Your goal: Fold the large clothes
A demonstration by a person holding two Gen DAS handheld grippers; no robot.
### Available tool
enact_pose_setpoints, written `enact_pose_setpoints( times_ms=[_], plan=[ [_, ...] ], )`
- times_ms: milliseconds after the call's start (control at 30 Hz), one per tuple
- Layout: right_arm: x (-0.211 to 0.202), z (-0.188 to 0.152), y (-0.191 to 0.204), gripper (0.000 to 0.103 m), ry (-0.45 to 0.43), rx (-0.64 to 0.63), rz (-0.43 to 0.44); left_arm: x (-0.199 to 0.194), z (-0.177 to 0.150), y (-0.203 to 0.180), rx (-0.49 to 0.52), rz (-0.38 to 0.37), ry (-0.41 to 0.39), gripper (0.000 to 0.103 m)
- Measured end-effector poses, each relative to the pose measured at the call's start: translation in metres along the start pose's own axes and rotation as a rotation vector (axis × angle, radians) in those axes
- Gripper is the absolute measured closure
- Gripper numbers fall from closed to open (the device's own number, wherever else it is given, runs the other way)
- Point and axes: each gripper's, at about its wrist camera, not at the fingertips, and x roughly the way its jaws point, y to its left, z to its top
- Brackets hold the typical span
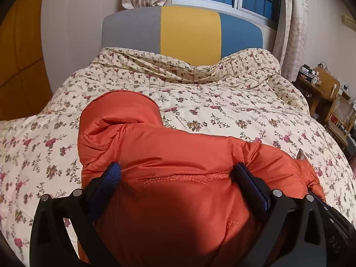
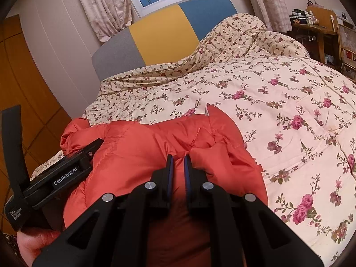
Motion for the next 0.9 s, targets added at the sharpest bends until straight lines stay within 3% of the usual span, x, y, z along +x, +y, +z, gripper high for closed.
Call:
enact_pose_setpoints(
  times_ms=[367,500,533,633,800,900],
  plan=[
    [-0.001,-0.001,-0.002,0.095,0.006,0.002,0.016,-0.014,-0.005,0.003,0.002,0.02,-0.003,0.003],
    [-0.003,0.006,0.003,0.093,0.048,-0.028,0.003,-0.033,-0.014,0.009,-0.028,0.009,-0.006,0.003],
    [-0.005,0.009,0.005,0.092,0.061,-0.038,-0.003,-0.041,-0.017,0.011,-0.041,-0.001,-0.014,0.003],
    [-0.023,0.018,0.009,0.07,0.04,-0.044,0.018,-0.06,-0.022,0.017,-0.068,-0.019,-0.029,0.003],
    [-0.05,0.04,0.037,0.068,-0.031,-0.139,0.046,-0.083,-0.023,0.023,-0.101,0.05,-0.114,0.003],
    [-0.034,0.046,0.058,0.068,0.022,-0.218,0.059,-0.069,-0.017,0.017,-0.083,0.067,-0.062,0.003]
  ],
)
